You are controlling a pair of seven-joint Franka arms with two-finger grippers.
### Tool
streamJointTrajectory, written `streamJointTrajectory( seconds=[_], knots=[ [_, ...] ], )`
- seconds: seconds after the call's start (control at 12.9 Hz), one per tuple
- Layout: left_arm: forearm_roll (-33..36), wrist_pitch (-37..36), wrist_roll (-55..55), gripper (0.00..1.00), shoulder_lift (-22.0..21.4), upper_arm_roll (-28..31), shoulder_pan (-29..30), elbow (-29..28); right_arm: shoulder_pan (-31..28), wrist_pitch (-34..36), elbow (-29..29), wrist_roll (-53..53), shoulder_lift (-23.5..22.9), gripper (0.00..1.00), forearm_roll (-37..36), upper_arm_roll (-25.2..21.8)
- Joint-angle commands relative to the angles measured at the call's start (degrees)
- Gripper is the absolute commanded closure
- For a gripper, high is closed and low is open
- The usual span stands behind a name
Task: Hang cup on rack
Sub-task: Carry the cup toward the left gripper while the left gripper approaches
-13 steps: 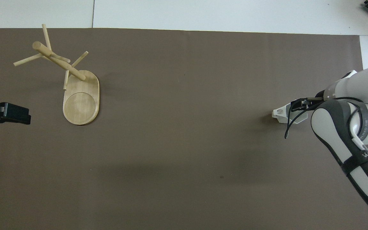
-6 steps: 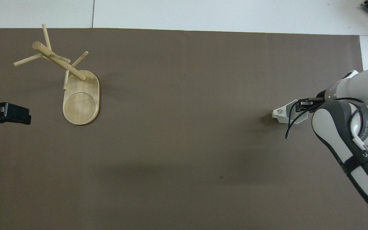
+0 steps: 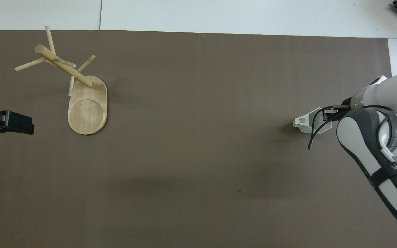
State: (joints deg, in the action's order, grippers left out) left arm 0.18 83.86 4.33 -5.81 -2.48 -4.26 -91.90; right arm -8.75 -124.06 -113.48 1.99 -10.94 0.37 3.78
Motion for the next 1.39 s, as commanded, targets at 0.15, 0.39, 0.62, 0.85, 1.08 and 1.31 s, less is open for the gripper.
streamJointTrajectory(
  seconds=[0.15, 0.39, 0.62, 0.85, 1.08, 1.31],
  knots=[
    [-0.01, 0.6, -0.81, 0.0, -1.49, 0.29, -0.58, -1.79, -0.74, -1.53, -0.78, -0.06, 0.31, 0.97, -0.81, 0.44],
    [-0.01, 0.6, -0.81, 0.0, -1.49, 0.29, -0.58, -1.71, -0.83, -1.53, -0.51, 0.03, 0.22, 1.0, -0.81, 0.44],
    [-0.01, 0.69, -0.81, 0.0, -1.49, 0.29, -0.66, -1.71, -0.83, -0.48, 1.23, 0.03, -0.3, 1.0, -0.46, 0.52],
    [-0.01, 0.95, -1.68, 0.0, -1.49, 0.29, -0.75, -1.7, -0.65, 4.25, 8.25, 0.38, -0.57, 1.0, 1.12, 1.4],
    [-0.01, 1.31, -3.89, 0.0, -1.49, 0.37, -0.66, -1.71, -0.65, 5.32, 12.67, 0.56, -0.48, 1.0, 8.56, 4.38],
    [-2.79, 1.48, -3.98, 0.0, -1.49, 0.37, -0.49, -1.79, -0.21, 3.05, 12.67, 0.21, 0.04, 1.0, 24.83, 8.94]
  ],
)
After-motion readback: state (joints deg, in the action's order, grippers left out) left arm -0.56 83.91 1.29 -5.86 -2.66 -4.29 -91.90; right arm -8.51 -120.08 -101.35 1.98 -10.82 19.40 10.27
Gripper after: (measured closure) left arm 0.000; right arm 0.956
